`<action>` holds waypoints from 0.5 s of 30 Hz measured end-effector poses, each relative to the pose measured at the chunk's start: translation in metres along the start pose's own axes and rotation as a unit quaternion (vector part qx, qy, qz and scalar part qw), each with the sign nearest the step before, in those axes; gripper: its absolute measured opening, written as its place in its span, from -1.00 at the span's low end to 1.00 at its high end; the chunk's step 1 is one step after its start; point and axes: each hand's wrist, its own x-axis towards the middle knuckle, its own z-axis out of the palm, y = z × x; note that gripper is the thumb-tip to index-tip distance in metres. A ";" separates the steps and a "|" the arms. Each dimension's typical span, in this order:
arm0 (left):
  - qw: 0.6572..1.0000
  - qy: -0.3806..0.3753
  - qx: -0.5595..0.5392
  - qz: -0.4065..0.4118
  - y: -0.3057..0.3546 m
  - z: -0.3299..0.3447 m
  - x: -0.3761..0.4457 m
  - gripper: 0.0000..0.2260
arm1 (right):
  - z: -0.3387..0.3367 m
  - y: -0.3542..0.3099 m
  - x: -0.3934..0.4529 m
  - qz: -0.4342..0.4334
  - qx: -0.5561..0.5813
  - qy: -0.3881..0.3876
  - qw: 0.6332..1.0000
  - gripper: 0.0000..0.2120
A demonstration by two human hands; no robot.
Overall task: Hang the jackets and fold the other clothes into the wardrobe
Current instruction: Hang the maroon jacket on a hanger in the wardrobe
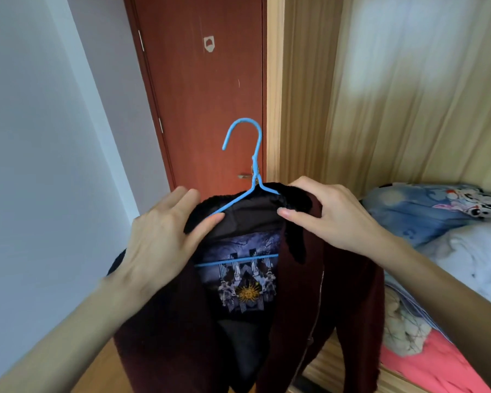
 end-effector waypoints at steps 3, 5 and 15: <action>0.996 -0.075 -0.050 0.015 -0.023 0.008 0.006 -0.52 | 0.005 0.000 -0.004 0.005 0.003 0.023 1.000 -0.73; 0.996 -0.076 -0.046 0.031 -0.033 0.012 0.006 -0.52 | 0.010 0.001 -0.007 -0.018 -0.055 0.037 0.998 -0.67; 0.984 -0.107 -0.138 -0.030 -0.036 0.007 0.035 -0.56 | 0.024 0.011 -0.009 -0.157 -0.268 0.078 0.947 -0.67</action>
